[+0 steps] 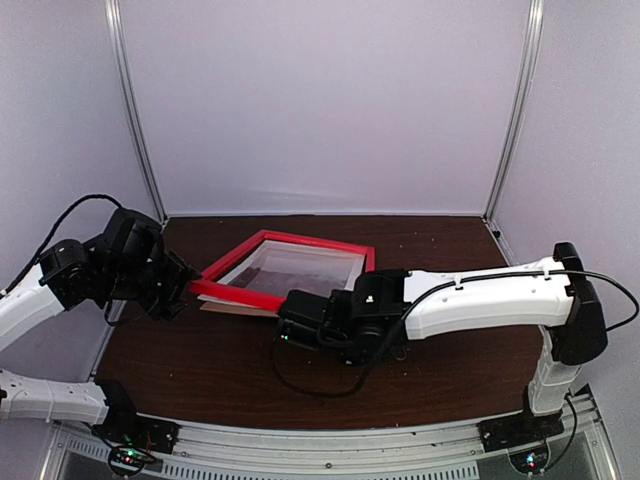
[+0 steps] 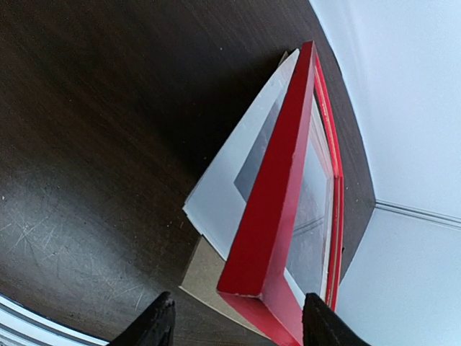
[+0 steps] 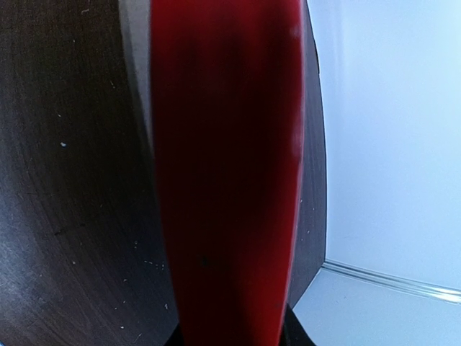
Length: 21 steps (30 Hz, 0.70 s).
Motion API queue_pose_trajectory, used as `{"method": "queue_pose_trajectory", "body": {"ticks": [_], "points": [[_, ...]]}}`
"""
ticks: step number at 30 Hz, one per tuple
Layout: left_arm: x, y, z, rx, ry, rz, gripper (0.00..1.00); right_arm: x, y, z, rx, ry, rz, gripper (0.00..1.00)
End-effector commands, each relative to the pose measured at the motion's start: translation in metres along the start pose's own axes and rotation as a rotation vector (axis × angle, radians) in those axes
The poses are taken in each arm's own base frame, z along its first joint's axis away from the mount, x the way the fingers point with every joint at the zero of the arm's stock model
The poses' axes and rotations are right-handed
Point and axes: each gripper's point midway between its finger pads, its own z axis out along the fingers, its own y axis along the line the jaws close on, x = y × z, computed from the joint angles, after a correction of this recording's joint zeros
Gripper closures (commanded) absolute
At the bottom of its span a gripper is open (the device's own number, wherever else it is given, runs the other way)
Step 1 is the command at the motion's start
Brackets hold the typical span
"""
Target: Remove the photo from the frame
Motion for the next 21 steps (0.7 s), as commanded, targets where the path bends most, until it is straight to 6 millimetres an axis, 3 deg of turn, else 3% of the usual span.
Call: {"method": "queue_pose_trajectory", "body": {"ticks": [1,6,11,18,21], "points": [[0.002,-0.005,0.008,0.016,0.011,-0.046,0.41,-0.03,0.016,-0.005,-0.137,-0.093,0.163,1.0],[0.004,-0.01,0.017,0.043,0.012,-0.062,0.52,-0.032,0.015,-0.007,-0.146,-0.104,0.178,1.0],[0.001,-0.009,0.023,0.049,-0.015,-0.082,0.71,-0.03,0.019,-0.009,-0.162,-0.112,0.192,1.0],[0.011,-0.008,0.036,0.028,0.029,-0.061,0.96,-0.017,0.026,-0.007,-0.166,-0.087,0.213,1.0],[0.017,-0.006,0.043,0.021,0.053,-0.058,1.0,-0.01,0.029,-0.006,-0.17,-0.075,0.231,0.99]]}}
